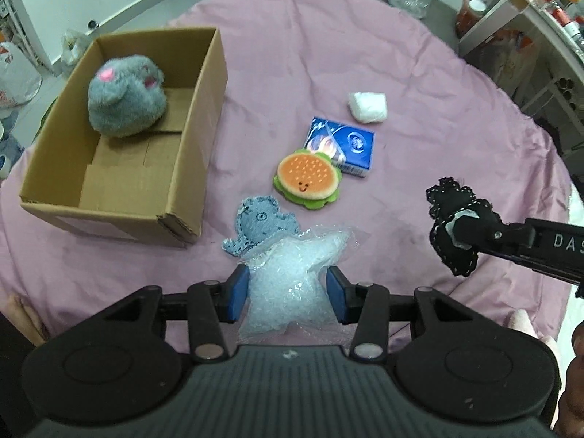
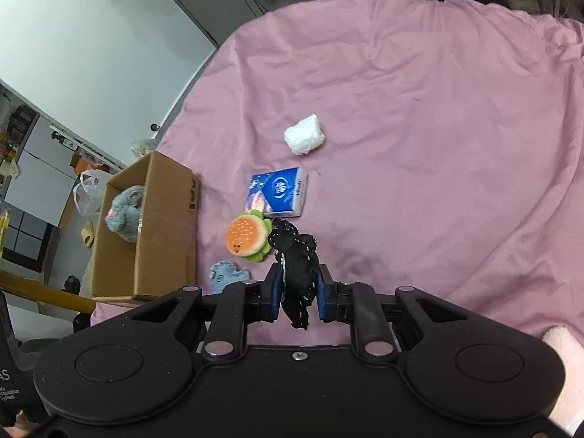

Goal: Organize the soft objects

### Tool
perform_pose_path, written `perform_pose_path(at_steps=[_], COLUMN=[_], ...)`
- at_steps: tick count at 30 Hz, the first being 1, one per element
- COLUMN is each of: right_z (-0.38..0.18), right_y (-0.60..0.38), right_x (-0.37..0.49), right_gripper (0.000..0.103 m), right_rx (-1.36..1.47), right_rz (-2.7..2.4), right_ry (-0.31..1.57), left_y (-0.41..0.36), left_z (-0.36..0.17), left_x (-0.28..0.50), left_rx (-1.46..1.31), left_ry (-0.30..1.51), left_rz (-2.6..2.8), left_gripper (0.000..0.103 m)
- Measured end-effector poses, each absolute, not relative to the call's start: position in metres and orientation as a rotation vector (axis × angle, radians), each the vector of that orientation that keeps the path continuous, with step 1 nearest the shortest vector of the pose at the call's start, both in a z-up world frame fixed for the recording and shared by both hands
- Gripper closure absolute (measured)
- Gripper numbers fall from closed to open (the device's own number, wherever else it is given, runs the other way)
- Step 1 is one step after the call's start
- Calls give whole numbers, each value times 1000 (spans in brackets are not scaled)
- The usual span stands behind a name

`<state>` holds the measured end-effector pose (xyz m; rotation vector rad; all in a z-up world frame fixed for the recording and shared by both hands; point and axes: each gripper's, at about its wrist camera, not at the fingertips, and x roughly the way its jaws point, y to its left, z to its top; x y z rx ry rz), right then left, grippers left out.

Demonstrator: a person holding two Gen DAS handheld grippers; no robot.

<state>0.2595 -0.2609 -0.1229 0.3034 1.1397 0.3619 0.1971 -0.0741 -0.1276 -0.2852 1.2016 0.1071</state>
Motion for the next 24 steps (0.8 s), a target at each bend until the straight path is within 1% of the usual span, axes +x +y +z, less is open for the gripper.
perform_pose_path(at_steps=[12, 24], right_z=[-87, -56], right_y=[-261, -234], right_x=[235, 222], right_gripper=[84, 84], right_rx=[305, 265], right_rz=[329, 334], right_ry=[1062, 987], left_y=[-51, -19], left_z=[-90, -57], left_x=[185, 174], left_rx=[-298, -302], left_ry=[1117, 1040], left_rz=[70, 74], left_gripper=[58, 58])
